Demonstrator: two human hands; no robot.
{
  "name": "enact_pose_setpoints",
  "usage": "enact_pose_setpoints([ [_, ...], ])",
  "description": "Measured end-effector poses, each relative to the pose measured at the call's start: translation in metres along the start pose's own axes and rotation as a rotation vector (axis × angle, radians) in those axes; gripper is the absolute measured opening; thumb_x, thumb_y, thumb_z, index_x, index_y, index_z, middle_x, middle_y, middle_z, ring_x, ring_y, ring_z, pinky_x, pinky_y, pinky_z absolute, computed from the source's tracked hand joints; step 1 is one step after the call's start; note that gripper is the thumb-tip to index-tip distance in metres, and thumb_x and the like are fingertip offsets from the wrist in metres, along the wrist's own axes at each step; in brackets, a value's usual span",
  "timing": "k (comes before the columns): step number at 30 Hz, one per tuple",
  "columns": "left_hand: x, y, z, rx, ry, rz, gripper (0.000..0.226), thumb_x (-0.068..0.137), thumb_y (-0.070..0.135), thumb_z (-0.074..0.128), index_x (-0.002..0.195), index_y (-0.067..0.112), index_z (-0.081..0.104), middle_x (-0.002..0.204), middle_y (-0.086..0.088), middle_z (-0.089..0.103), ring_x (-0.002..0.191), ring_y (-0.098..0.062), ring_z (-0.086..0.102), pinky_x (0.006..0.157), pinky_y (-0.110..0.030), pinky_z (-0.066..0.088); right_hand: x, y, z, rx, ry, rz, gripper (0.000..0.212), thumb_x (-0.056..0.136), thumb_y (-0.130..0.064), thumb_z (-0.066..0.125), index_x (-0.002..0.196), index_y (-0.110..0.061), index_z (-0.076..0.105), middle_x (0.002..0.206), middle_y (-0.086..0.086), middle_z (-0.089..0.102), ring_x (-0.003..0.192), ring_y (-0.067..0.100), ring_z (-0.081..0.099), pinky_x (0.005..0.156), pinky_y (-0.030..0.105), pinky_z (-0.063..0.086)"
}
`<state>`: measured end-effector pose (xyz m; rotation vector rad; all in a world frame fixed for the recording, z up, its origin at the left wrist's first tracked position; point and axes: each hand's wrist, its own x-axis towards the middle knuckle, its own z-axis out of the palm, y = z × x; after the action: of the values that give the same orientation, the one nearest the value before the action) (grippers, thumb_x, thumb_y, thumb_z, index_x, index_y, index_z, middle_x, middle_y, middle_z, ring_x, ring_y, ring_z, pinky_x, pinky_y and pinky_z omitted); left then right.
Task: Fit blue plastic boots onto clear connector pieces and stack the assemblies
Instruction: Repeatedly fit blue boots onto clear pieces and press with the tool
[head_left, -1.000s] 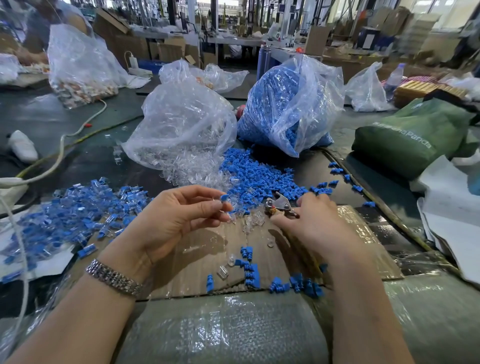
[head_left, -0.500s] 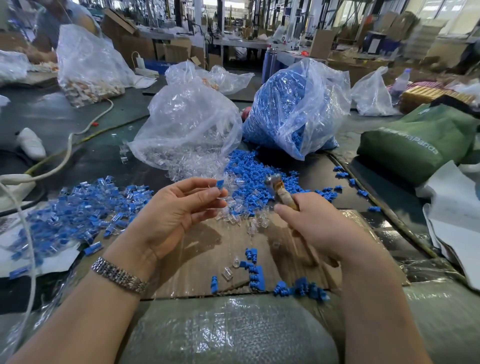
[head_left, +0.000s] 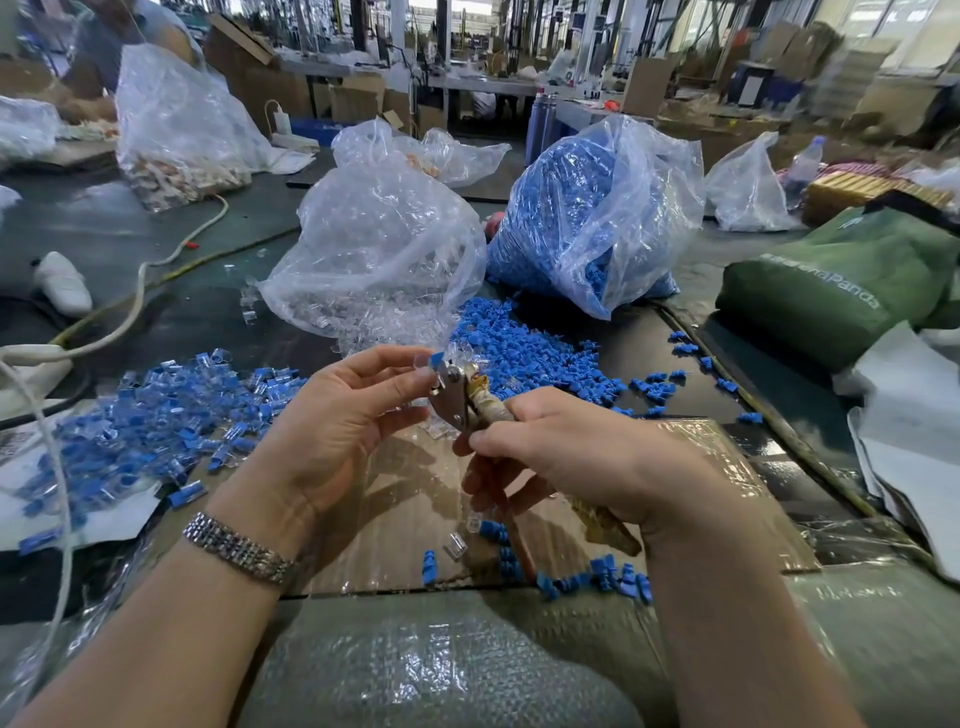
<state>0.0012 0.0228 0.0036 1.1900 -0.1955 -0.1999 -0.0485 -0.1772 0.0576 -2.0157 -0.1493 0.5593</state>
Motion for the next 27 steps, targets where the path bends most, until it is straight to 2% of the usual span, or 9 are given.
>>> enact_pose_setpoints([
  [3, -0.004, 0.003, 0.006, 0.086, -0.010, 0.025, 0.022, 0.068, 0.022, 0.083, 0.090, 0.021, 0.082, 0.096, -0.005, 0.078, 0.088, -0.016, 0.073, 0.074, -0.025, 0.060, 0.001, 0.001, 0.000, -0.024, 0.004, -0.001, 0.030, 0.103, -0.020, 0.053, 0.112, 0.007, 0.061, 0.090, 0.015, 0.076, 0.077, 0.019, 0.073, 0.079, 0.039, 0.060],
  [6, -0.008, 0.006, 0.011, 0.095, -0.007, 0.013, 0.015, 0.073, 0.014, 0.076, 0.085, 0.020, 0.082, 0.092, -0.007, 0.077, 0.081, -0.016, 0.073, 0.069, -0.024, 0.060, 0.000, 0.001, 0.001, -0.040, 0.023, -0.013, 0.033, 0.105, -0.027, 0.051, 0.108, 0.005, 0.063, 0.079, 0.006, 0.073, 0.072, 0.019, 0.073, 0.075, 0.037, 0.061],
  [11, -0.011, 0.008, 0.014, 0.132, 0.037, 0.018, 0.013, 0.076, 0.012, 0.074, 0.086, 0.017, 0.081, 0.098, -0.012, 0.077, 0.085, -0.021, 0.071, 0.078, -0.030, 0.061, 0.002, 0.003, 0.004, -0.115, 0.096, -0.047, 0.053, 0.103, -0.051, 0.049, 0.092, -0.002, 0.067, 0.070, 0.005, 0.071, 0.070, 0.030, 0.075, 0.080, 0.049, 0.061],
  [15, -0.009, 0.008, 0.011, 0.180, 0.037, 0.036, 0.016, 0.075, 0.016, 0.075, 0.090, 0.017, 0.081, 0.099, -0.011, 0.078, 0.086, -0.019, 0.072, 0.075, -0.026, 0.061, 0.004, 0.006, 0.007, -0.147, 0.115, -0.053, 0.052, 0.102, -0.054, 0.050, 0.082, -0.008, 0.065, 0.063, 0.003, 0.068, 0.058, 0.022, 0.070, 0.070, 0.043, 0.062],
  [18, -0.006, 0.005, 0.008, 0.235, 0.042, 0.079, 0.019, 0.076, 0.021, 0.078, 0.094, 0.018, 0.080, 0.102, -0.010, 0.078, 0.092, -0.022, 0.072, 0.084, -0.032, 0.060, 0.006, 0.007, 0.007, -0.093, 0.110, -0.055, 0.051, 0.102, -0.052, 0.051, 0.088, -0.005, 0.066, 0.068, 0.006, 0.071, 0.062, 0.024, 0.073, 0.067, 0.038, 0.062],
  [21, -0.004, 0.005, 0.000, 0.187, 0.058, 0.098, 0.019, 0.074, 0.021, 0.079, 0.093, 0.020, 0.080, 0.102, -0.010, 0.078, 0.093, -0.020, 0.073, 0.082, -0.030, 0.061, 0.004, 0.007, -0.002, -0.084, 0.104, -0.032, 0.047, 0.102, -0.049, 0.054, 0.100, -0.005, 0.068, 0.078, 0.006, 0.076, 0.073, 0.025, 0.076, 0.080, 0.045, 0.063],
  [24, 0.000, 0.006, -0.012, 0.278, 0.194, 0.093, 0.013, 0.081, 0.012, 0.078, 0.092, 0.016, 0.075, 0.094, -0.008, 0.077, 0.086, -0.018, 0.073, 0.073, -0.027, 0.058, -0.003, 0.009, -0.017, -0.151, 0.253, -0.011, 0.041, 0.099, -0.049, 0.058, 0.095, -0.010, 0.068, 0.080, 0.006, 0.076, 0.072, 0.021, 0.074, 0.082, 0.051, 0.062],
  [26, 0.003, 0.004, -0.019, 0.573, 0.383, 0.098, 0.014, 0.085, 0.009, 0.077, 0.089, 0.020, 0.069, 0.081, -0.001, 0.074, 0.073, -0.010, 0.069, 0.065, -0.027, 0.053, -0.005, 0.015, -0.028, -0.274, 0.412, 0.033, 0.040, 0.096, -0.050, 0.060, 0.087, -0.012, 0.066, 0.079, 0.011, 0.072, 0.067, 0.021, 0.066, 0.074, 0.050, 0.058],
  [27, 0.003, 0.004, -0.022, 0.754, 0.487, 0.110, 0.016, 0.086, 0.009, 0.075, 0.087, 0.022, 0.066, 0.080, 0.000, 0.071, 0.072, -0.011, 0.068, 0.063, -0.029, 0.052, -0.005, 0.018, -0.033, -0.374, 0.479, 0.076, 0.040, 0.095, -0.051, 0.061, 0.082, -0.013, 0.063, 0.077, 0.011, 0.069, 0.066, 0.021, 0.062, 0.068, 0.045, 0.054],
])
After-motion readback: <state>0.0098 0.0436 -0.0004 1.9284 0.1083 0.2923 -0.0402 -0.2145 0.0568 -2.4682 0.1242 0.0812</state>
